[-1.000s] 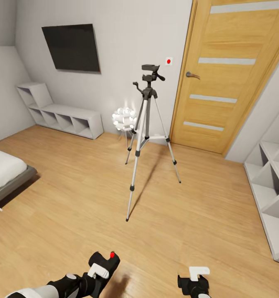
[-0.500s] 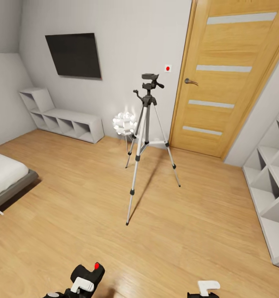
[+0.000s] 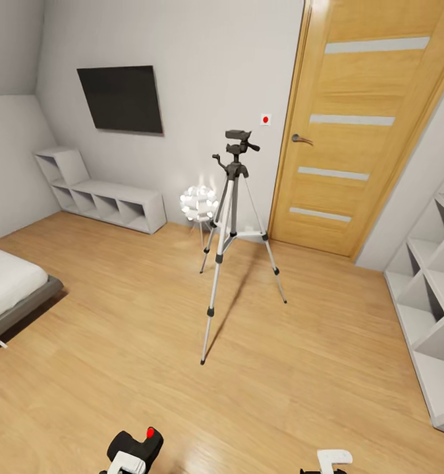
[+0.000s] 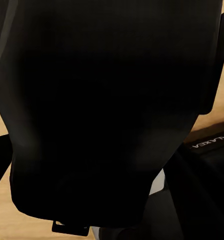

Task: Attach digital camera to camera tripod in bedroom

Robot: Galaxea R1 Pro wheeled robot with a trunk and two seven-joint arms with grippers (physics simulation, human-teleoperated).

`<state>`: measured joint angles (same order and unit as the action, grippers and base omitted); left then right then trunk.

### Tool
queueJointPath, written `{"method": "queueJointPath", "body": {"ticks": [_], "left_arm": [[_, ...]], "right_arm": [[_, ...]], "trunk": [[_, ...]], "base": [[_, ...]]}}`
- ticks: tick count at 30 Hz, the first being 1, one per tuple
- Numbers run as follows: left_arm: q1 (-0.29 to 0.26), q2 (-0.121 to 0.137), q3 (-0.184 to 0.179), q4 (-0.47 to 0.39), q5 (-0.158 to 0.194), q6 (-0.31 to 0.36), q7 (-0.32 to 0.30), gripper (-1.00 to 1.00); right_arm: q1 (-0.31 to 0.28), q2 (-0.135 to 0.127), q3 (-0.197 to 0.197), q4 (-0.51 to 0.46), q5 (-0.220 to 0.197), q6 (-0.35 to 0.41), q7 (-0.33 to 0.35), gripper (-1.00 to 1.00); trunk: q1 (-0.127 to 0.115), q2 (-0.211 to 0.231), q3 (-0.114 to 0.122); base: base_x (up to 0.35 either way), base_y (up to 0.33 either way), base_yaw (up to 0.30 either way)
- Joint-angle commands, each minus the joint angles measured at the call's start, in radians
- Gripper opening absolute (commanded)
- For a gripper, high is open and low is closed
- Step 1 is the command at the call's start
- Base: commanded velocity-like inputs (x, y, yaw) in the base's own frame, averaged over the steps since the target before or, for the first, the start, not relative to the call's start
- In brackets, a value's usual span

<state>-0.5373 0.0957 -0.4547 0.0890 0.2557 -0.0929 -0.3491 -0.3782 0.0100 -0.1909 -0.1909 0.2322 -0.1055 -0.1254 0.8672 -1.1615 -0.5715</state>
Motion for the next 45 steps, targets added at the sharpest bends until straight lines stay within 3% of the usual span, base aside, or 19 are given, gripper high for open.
{"method": "queueJointPath", "body": {"ticks": [1,15,26,45], "left_arm": [[-0.001,-0.001,-0.009,0.004,0.009,-0.007,-0.005,-1.00],[-0.001,-0.007,-0.006,0.002,0.015,-0.007,-0.004,-1.00],[-0.001,-0.015,-0.004,0.001,0.045,-0.007,0.051,-1.00],[-0.001,-0.016,-0.004,0.000,0.043,-0.007,0.053,-1.00]], "right_arm": [[-0.001,0.001,-0.008,0.001,0.010,-0.003,-0.002,1.00],[-0.001,0.007,-0.007,0.001,0.010,-0.003,-0.002,1.00],[-0.001,0.011,-0.007,0.001,0.010,-0.003,-0.002,1.00],[-0.001,0.011,-0.007,0.001,0.011,-0.003,0.000,1.00]], "trunk": [[-0.004,0.007,0.004],[-0.058,0.105,0.070],[-0.100,0.182,0.123],[-0.173,0.315,0.213]], "base": [[0.000,0.000,0.000],[0.000,0.000,0.000],[0.000,0.000,0.000],[0.000,0.000,0.000]]}}
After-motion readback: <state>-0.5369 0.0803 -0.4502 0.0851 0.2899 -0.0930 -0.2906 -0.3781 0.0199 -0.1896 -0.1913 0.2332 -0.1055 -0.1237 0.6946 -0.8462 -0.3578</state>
